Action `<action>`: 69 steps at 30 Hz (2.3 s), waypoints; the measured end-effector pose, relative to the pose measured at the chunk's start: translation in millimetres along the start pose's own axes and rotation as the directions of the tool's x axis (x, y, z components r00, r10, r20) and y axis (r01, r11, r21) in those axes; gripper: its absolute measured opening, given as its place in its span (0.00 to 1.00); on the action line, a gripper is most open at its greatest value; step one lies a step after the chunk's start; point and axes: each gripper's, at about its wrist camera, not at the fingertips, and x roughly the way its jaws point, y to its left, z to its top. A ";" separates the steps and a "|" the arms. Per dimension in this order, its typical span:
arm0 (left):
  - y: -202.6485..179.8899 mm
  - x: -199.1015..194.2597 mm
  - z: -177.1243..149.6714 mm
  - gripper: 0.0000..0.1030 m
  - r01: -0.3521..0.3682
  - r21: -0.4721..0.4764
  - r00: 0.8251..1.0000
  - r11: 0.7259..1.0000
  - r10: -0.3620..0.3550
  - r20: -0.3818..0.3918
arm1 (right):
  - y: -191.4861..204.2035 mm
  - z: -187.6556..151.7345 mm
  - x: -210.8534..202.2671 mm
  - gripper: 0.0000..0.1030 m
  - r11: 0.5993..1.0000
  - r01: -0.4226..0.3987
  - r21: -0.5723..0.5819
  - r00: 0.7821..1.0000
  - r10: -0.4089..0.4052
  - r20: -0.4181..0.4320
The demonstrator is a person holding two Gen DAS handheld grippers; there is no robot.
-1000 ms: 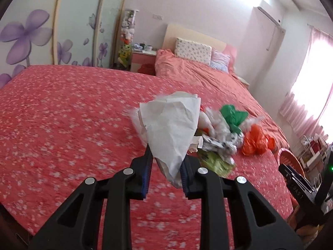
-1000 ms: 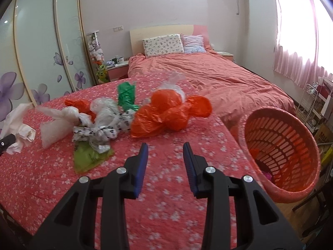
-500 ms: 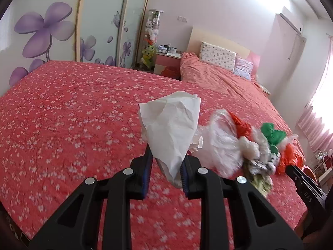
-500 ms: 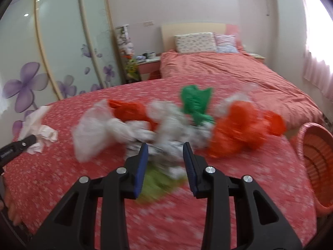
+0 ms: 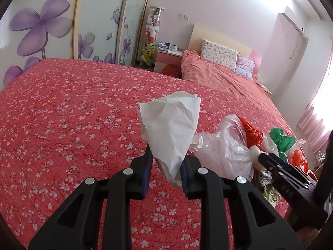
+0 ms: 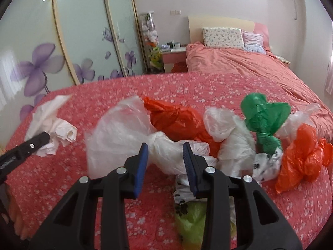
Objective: Collect trash
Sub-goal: 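Grasp the clear plastic bag with the right tool while the left tool holds the tissue, then carry both items over the orange basket and open both tools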
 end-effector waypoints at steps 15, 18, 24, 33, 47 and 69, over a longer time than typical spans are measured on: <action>-11.2 -11.6 2.1 0.24 0.015 0.013 1.000 1.000 -0.015 0.007 | -4.7 -3.9 -35.0 0.07 1.000 -0.004 -0.006 0.998 0.004 0.060; -20.2 -19.0 2.7 0.24 0.026 0.027 0.999 0.999 -0.027 0.017 | -11.2 -1.6 -57.0 0.07 1.000 0.009 0.003 0.995 -0.009 0.099; -47.0 -33.4 -1.3 0.24 0.064 0.063 0.997 0.996 -0.066 0.031 | -36.2 -5.3 -98.6 0.07 0.998 0.046 0.048 0.987 -0.053 0.154; -98.7 -45.8 -11.3 0.24 0.156 0.129 0.987 0.979 -0.160 0.021 | -90.0 -21.0 -147.8 0.07 0.976 0.163 0.148 0.959 -0.192 0.210; -195.0 -36.1 -39.8 0.24 0.345 0.228 0.938 0.910 -0.340 -0.064 | -185.0 -66.3 -195.1 0.07 0.868 0.384 0.316 0.873 -0.452 0.182; -355.5 -19.2 -107.2 0.24 0.606 0.317 0.795 0.729 -0.544 -0.268 | -329.6 -138.9 -243.5 0.07 0.646 0.527 0.553 0.742 -0.667 0.072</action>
